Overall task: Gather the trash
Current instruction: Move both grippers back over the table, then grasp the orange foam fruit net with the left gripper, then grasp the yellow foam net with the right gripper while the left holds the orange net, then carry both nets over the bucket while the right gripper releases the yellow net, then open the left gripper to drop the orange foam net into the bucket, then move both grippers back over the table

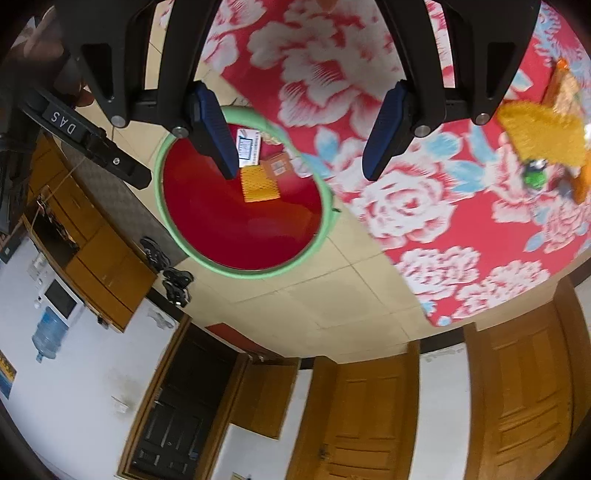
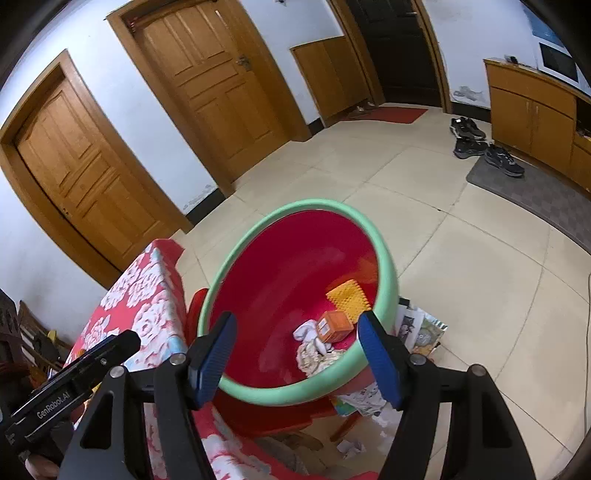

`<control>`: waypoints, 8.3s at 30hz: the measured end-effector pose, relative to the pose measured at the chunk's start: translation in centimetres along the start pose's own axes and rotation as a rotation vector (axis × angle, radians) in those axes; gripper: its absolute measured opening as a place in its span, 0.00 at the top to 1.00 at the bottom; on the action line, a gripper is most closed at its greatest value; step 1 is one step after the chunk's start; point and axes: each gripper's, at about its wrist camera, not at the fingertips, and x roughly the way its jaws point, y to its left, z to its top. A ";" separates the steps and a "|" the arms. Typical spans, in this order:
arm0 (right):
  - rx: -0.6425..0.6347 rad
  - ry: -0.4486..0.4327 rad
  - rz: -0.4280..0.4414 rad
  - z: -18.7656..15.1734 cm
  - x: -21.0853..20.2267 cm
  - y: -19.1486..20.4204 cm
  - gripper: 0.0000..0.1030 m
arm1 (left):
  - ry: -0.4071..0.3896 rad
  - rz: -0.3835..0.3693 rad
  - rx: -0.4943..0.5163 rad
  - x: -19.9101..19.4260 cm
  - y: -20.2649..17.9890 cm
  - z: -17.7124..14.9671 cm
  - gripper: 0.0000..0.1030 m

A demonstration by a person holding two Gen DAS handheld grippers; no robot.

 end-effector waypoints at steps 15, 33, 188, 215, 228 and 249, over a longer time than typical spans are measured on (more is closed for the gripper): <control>-0.078 0.037 0.064 -1.3 0.0 4.3 0.28 | -0.065 0.117 -0.105 -4.5 6.7 -0.4 0.33; -0.165 0.088 0.101 -2.6 1.4 9.8 0.24 | -0.101 0.302 -0.248 -7.8 18.3 -0.3 0.33; 0.016 0.038 0.077 -2.1 1.5 4.0 0.86 | -0.004 -0.131 -0.023 -0.3 2.4 -0.3 0.83; 0.103 0.019 -0.014 -0.4 2.5 -1.4 0.45 | 0.103 -0.147 0.049 6.4 -2.0 0.9 0.78; 0.098 0.015 0.007 -0.4 2.0 -1.4 0.40 | 0.114 -0.112 0.050 5.7 -2.1 0.6 0.62; 0.027 0.016 0.065 -1.1 0.5 2.3 0.30 | 0.049 -0.016 -0.080 -0.8 4.9 -0.4 0.62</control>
